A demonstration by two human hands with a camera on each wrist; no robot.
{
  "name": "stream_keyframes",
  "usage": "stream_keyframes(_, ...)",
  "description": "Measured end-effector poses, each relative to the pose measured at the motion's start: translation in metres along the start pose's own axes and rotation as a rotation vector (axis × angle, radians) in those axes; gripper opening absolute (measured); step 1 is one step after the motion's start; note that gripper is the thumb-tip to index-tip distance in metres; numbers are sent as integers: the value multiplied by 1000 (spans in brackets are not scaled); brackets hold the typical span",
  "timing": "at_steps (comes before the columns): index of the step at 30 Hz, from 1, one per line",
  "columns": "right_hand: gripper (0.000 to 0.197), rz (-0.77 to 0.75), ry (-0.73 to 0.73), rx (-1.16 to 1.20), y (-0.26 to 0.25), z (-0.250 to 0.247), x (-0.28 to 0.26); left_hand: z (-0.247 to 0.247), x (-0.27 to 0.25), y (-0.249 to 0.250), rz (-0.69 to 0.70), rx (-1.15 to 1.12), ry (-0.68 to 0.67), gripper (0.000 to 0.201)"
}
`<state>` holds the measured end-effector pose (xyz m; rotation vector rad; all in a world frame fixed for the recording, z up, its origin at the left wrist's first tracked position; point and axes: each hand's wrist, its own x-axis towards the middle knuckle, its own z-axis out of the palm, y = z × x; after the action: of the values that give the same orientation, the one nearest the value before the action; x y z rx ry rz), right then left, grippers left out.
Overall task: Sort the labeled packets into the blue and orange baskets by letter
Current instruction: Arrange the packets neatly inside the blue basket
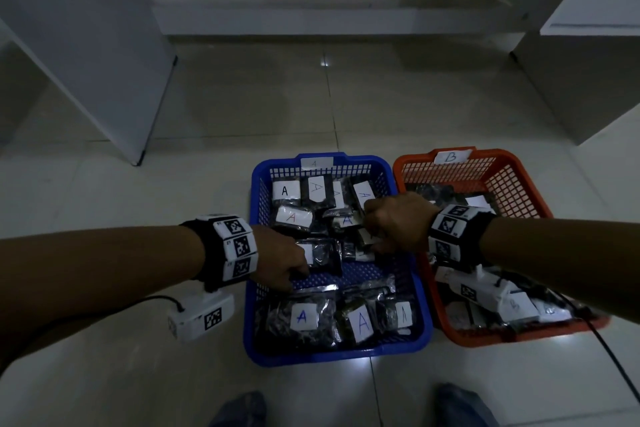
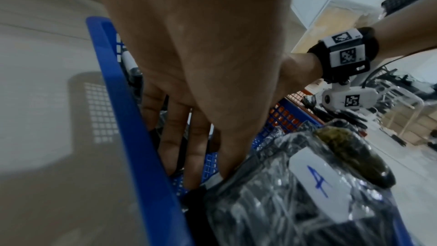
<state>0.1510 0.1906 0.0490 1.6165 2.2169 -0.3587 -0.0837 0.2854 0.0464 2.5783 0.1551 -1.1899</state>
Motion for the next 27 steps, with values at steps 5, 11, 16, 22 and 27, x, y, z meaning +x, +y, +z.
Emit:
stream_keyframes(5, 38, -91, 125, 60, 1, -8, 5, -10, -8, -10, 19, -164, 275, 7)
stream_keyframes(11, 25, -75, 13, 201, -7, -22, 25, -16, -8, -50, -54, -50, 710, 28)
stream_keyframes(16, 24, -68, -253, 460, -22, -11, 34, -5, -3, -57, -178, -10, 642, 38)
stream_keyframes(22, 24, 12, -214, 670, -23, 0, 42, -4, -1, -59, -226, -7, 642, 28)
stream_keyframes(27, 15, -44, -286, 877, -20, -25, 25, -13, -5, -53, -195, -2, 733, 29)
